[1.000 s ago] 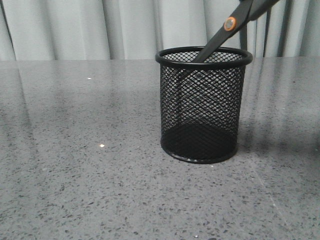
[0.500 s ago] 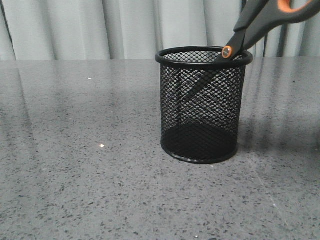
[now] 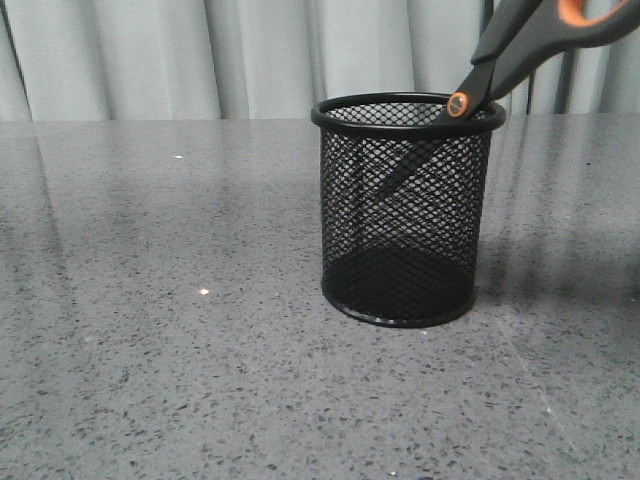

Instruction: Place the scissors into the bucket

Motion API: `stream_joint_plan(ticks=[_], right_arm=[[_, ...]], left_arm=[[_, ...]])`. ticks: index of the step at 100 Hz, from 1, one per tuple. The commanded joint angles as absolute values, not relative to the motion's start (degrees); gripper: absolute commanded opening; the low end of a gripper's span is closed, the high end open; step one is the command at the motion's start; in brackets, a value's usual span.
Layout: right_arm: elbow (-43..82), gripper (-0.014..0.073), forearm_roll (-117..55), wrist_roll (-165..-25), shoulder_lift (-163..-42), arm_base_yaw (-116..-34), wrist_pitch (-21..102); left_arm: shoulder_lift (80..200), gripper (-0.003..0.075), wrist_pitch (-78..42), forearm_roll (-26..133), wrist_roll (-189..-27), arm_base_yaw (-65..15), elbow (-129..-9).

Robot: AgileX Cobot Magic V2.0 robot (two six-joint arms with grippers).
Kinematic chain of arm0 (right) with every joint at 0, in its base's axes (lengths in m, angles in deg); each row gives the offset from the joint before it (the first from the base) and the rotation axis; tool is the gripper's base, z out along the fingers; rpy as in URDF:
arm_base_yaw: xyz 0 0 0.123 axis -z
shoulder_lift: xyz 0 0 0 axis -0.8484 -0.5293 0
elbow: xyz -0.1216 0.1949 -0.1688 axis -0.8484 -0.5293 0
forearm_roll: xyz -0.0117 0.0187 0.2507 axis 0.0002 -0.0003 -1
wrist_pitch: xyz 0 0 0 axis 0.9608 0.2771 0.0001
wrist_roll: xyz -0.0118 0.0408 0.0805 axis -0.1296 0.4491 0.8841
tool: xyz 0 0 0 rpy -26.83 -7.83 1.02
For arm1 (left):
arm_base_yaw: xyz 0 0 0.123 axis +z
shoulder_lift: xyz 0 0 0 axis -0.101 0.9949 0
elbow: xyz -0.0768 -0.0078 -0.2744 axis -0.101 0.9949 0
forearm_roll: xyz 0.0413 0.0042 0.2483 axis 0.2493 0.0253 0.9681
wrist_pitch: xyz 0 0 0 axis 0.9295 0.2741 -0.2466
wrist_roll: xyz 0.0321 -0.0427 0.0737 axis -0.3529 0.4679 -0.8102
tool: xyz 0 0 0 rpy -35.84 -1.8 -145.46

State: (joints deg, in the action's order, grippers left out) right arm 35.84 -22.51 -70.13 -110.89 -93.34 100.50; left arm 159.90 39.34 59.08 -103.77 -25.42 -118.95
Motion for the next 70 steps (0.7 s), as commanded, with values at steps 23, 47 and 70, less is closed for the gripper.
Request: stream_joint_plan(ticks=[23,47,70], right_arm=[[37.2,0.0271,-22.3,-70.6,-110.1,-93.0,102.1],[43.4,0.0304,-18.1,-70.6,-110.1,-93.0,102.1],[50.9,0.0304,-13.8,-70.6,-110.0,-93.0,102.1]], left_arm=[[158.4,0.0441,36.2,57.0,-103.6,-25.2,-120.8],[158.4,0.0441,36.2,57.0,-103.6,-25.2,-120.8],[158.4,0.0441,36.3,57.4,-103.6,-25.2,-120.8]])
